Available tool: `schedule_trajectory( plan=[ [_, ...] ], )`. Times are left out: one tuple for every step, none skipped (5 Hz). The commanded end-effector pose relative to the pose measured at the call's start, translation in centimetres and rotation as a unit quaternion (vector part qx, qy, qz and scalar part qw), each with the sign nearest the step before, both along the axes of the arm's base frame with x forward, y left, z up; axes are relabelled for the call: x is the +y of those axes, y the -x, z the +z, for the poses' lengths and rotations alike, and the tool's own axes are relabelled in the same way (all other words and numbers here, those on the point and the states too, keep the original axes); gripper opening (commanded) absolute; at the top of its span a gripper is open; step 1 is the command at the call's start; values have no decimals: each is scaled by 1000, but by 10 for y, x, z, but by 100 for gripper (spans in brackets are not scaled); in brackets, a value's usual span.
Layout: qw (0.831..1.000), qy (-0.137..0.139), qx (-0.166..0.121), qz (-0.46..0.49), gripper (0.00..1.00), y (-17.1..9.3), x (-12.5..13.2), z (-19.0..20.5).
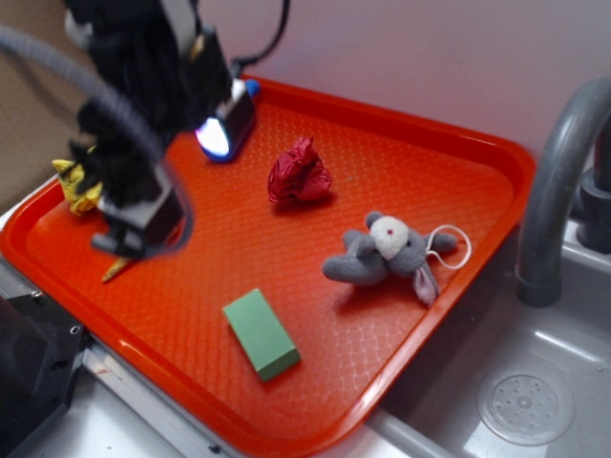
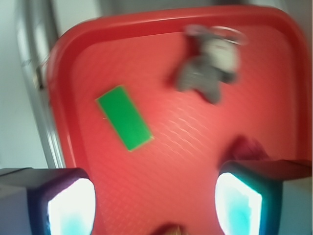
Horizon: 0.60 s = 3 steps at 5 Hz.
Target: Grab the green block.
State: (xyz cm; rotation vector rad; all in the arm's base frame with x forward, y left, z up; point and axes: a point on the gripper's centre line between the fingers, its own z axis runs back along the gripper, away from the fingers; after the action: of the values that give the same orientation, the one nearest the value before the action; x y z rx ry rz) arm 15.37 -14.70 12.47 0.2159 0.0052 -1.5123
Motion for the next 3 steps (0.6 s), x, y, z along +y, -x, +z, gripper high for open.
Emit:
schedule_trajectory(
  plan=[
    [997,-16,-7,-74,100,16,-3,-42],
    [998,-30,2,-61,100,7,2,-58],
    [996,-34,31,-73,100,12,0,-75]
  ],
)
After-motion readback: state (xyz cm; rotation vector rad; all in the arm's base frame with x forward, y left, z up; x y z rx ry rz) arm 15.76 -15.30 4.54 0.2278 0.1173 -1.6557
